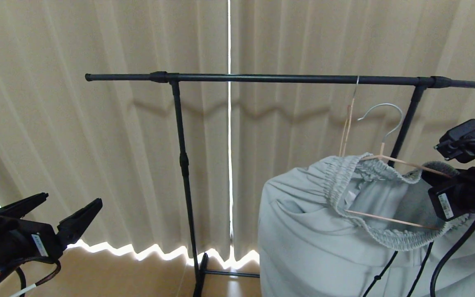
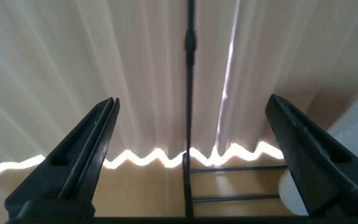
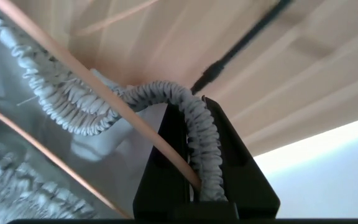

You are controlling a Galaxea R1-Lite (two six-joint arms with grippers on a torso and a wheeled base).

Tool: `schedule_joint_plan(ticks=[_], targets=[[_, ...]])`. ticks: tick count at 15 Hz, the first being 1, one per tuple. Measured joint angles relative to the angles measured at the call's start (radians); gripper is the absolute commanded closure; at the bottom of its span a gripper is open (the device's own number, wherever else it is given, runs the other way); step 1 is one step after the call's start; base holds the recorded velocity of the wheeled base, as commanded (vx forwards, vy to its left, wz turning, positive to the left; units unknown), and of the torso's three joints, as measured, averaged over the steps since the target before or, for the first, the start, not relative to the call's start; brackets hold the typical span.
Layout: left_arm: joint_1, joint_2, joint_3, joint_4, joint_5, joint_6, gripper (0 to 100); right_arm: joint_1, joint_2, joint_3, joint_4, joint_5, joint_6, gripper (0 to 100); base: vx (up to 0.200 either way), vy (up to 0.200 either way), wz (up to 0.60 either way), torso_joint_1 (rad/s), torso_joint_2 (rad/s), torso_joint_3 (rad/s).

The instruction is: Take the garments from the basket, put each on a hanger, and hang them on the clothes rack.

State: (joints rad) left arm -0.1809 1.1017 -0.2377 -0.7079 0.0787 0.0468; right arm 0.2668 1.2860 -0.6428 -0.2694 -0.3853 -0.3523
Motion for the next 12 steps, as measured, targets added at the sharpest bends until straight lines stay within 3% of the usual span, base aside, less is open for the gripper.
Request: schedule_joint_plan(ticks=[5,8,12], targets=[[0.001,-0.001,0.019,-0.001,0.001,0.026,0,0.002,0.033,-0.009,-0.007,-0.032,0.009,100,0.000,0.000,0.00,0.000,0.00,0.000],[-0.003,-0.002,0.022,-0.002,0.000,0.029,0,0.004,0.073,-0.033,-0.084,-0.043,0.070,100,0.000,0.000,0.00,0.000,0.00,0.000],[-0.024,-0.004,0.024,-0.005,0.000,0.027,0,0.004,0.110,-0.068,-0.106,-0.078,0.080,100,0.200,0.000,0.00,0.001,0.00,0.006]])
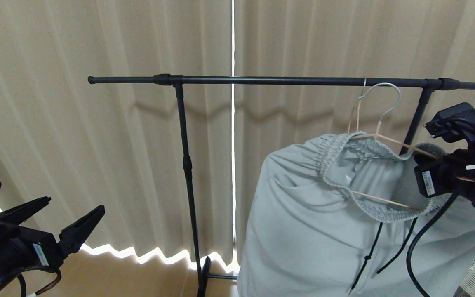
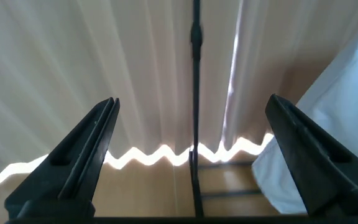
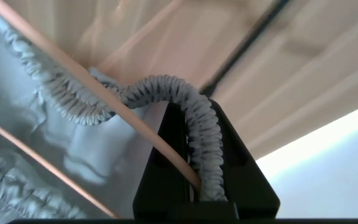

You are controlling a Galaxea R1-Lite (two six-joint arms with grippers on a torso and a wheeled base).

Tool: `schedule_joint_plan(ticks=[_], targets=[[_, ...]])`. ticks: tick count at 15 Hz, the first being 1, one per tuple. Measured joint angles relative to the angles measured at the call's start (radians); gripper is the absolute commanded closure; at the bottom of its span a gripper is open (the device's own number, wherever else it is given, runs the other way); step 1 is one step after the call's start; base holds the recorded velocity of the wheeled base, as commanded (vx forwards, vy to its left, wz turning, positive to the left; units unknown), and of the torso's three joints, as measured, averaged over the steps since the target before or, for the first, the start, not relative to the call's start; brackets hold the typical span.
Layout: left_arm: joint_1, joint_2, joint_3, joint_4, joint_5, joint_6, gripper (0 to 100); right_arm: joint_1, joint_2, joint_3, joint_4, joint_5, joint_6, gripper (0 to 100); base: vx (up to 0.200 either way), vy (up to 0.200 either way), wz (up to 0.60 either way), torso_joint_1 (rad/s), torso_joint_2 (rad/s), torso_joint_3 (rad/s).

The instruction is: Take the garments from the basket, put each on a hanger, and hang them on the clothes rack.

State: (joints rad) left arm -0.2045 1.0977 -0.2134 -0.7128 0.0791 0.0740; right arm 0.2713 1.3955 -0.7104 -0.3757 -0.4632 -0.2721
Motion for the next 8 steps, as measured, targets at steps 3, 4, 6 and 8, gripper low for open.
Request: schedule_joint_plan(ticks=[3,4,6,8], targets=[[-0.005,0.001,0.002,0.004,0.000,0.001,0,0.002,0.011,-0.022,-0.001,0.001,0.000,100,0.200,0.000,0.00,0.014,0.00,0.001],[-0.006,0.001,0.004,0.004,0.000,0.001,0,0.002,0.014,-0.026,-0.006,-0.001,0.000,100,0.200,0.000,0.00,0.002,0.01,0.002],[-0.006,0.000,0.009,0.004,0.000,0.007,0,0.004,0.020,-0.035,-0.006,-0.010,0.000,100,0.100,0.000,0.00,-0.004,0.00,-0.001],[-0.007,0.001,0.012,0.003,0.000,0.012,0,0.018,0.022,-0.048,-0.006,-0.034,0.000,100,0.000,0.000,0.00,0.000,0.00,0.000]])
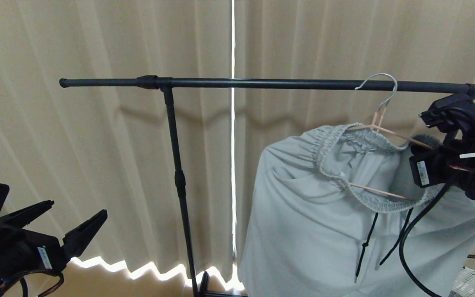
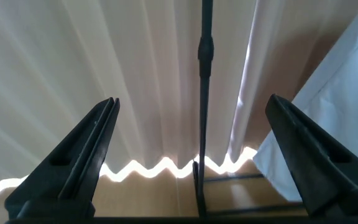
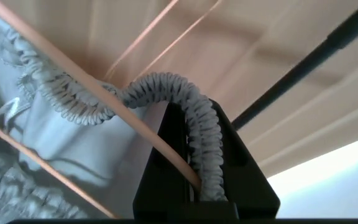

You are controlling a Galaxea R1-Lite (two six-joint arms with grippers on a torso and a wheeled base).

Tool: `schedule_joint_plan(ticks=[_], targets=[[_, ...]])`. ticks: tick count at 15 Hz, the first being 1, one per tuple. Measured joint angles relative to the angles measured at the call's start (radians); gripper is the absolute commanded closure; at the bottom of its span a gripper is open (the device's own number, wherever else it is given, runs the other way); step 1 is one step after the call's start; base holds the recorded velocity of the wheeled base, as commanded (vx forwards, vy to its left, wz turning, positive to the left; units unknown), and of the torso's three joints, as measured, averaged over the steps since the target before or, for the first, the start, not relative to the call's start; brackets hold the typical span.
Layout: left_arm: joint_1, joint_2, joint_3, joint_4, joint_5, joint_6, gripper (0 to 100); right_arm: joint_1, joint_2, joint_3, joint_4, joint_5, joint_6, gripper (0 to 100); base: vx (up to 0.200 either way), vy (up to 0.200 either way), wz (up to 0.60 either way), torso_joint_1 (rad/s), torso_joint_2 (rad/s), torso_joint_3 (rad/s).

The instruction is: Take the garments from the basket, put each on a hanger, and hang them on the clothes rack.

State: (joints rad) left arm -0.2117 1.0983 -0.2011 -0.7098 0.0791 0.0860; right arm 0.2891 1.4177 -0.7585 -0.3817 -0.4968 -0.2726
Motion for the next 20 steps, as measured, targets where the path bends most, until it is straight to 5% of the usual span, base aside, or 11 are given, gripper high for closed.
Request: schedule_joint_plan(ticks=[9,13,20], targets=[[0.000,-0.011,0.000,0.001,0.000,0.002,0,0.163,0.109,-0.187,0.017,-0.203,-0.033,100,0.000,0.000,0.00,0.000,0.00,0.000],[0.000,-0.017,0.001,0.000,0.000,0.005,0,0.167,0.217,-0.296,0.023,-0.283,-0.083,100,0.000,0.000,0.00,0.000,0.00,0.000],[-0.001,-0.019,0.006,0.002,0.000,0.013,0,0.103,0.330,-0.392,0.023,-0.311,-0.118,100,0.000,0.000,0.00,0.000,0.00,0.000]])
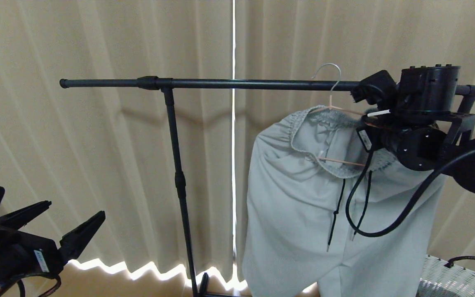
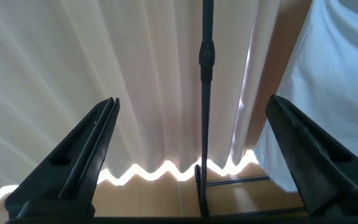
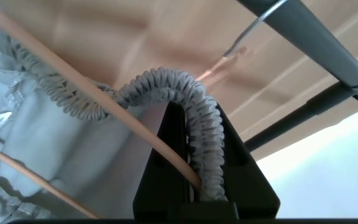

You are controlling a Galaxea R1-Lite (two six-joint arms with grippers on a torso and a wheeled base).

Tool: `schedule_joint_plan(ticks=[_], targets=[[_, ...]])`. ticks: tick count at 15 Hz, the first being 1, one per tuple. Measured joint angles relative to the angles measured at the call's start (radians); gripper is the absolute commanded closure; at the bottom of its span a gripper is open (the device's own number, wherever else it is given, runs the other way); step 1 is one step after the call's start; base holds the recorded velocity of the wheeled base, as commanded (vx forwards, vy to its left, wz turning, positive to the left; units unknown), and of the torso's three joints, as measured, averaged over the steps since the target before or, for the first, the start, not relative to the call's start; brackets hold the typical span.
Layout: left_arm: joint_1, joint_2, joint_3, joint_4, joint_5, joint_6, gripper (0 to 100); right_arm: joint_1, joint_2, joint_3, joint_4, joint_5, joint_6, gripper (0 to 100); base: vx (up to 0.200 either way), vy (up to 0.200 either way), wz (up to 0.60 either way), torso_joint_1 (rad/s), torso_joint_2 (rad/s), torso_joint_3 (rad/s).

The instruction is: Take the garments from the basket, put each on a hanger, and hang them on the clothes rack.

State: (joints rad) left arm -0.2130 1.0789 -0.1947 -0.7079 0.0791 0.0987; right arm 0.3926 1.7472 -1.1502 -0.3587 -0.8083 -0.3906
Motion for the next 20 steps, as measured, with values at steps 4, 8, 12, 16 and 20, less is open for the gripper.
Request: schedule_joint_plan(ticks=[4,8,12,16,20], targets=[[0.000,0.000,0.001,0.000,0.000,0.003,0,-0.041,0.056,-0.066,0.000,-0.001,-0.004,100,0.000,0.000,0.00,0.000,0.00,0.000],[-0.004,-0.005,0.004,0.000,0.000,0.002,0,-0.050,0.096,-0.096,0.001,-0.001,-0.032,100,0.000,0.000,0.00,0.000,0.00,0.000],[-0.017,-0.007,0.010,0.000,0.000,0.003,0,-0.055,0.123,-0.115,0.002,-0.031,-0.042,100,0.000,0.000,0.00,0.000,0.00,0.000],[-0.019,-0.007,0.010,0.000,0.000,0.003,0,-0.050,0.134,-0.118,0.001,-0.032,-0.041,100,0.000,0.000,0.00,0.000,0.00,0.000],[-0.019,-0.008,0.011,0.000,0.000,0.003,0,-0.009,0.144,-0.118,-0.001,-0.033,-0.040,100,0.000,0.000,0.00,0.000,0.00,0.000]])
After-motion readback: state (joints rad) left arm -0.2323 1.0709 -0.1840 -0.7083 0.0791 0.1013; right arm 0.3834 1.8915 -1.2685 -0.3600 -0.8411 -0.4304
